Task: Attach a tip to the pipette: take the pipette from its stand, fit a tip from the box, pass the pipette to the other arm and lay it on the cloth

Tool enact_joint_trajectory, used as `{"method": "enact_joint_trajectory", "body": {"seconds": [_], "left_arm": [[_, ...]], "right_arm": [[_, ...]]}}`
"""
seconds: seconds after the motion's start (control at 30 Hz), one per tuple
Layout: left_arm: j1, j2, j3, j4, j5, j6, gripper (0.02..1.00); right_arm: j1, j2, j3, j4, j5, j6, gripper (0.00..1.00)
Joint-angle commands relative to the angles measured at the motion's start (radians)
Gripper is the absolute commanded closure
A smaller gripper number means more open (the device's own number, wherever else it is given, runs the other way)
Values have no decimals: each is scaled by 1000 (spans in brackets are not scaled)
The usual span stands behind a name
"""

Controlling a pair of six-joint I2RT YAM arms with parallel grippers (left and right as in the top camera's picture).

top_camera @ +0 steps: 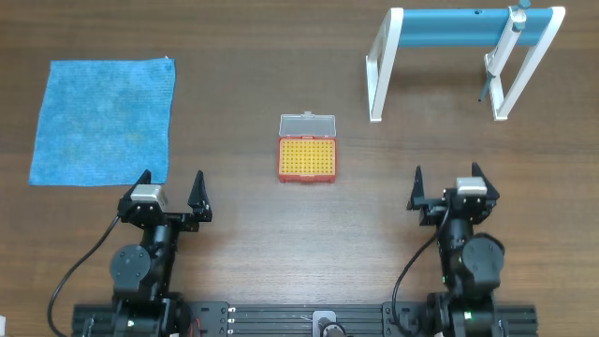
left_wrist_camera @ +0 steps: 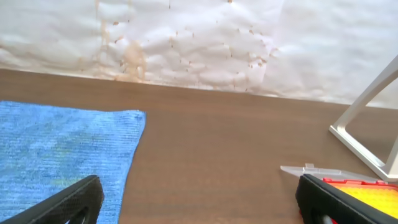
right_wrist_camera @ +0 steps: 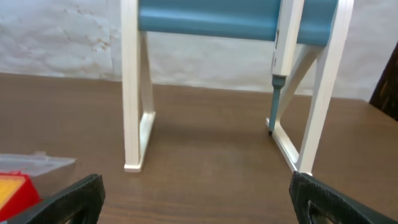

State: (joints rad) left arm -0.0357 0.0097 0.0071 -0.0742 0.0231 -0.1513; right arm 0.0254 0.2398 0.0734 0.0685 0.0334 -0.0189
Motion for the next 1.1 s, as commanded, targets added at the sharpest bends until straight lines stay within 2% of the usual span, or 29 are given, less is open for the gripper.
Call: {"method": "enact_joint_trajectory", "body": {"seconds": [0.03, 0.1, 0.13, 0.17, 0.23, 0.27, 0.3, 0.37, 0.43, 0.53, 0.6, 0.9, 1.1], "left_arm": [[1, -6, -2, -6, -11, 10, 23], [1, -6, -2, -6, -11, 10, 23], [1, -6, -2, -6, -11, 10, 23], [1, -6, -2, -6, -11, 10, 25], [1, -6, -2, -6, -11, 10, 23], [1, -6, -2, -6, -11, 10, 23], [1, -6, -2, -6, -11, 10, 23], [1, -6, -2, -6, -11, 10, 23], [1, -6, -2, -6, -11, 10, 23], [1, -6, -2, -6, -11, 10, 23], [1, -6, -2, -6, -11, 10, 20], [1, -6, -2, -6, -11, 10, 20], [1, -6, -2, -6, -11, 10, 23]], "right_arm": [[-5, 383, 300, 14, 144, 45, 27], [-15, 562, 492, -64, 168, 45, 27], [-30, 626, 564, -108, 161, 44, 27], [-72, 721, 668, -173, 117, 21, 27], [-155, 805, 738, -200, -34, -52, 27], [-220, 836, 753, -194, -146, -70, 27], [-264, 851, 758, -190, -216, -69, 25], [-387, 887, 760, -164, -417, -79, 27], [-486, 933, 760, -128, -561, -137, 29], [-515, 1013, 761, -52, -571, -187, 27], [-515, 1075, 769, 21, -602, -187, 27], [-482, 1302, 863, 159, -602, -185, 27], [-473, 1385, 863, 299, -570, -110, 16]]}}
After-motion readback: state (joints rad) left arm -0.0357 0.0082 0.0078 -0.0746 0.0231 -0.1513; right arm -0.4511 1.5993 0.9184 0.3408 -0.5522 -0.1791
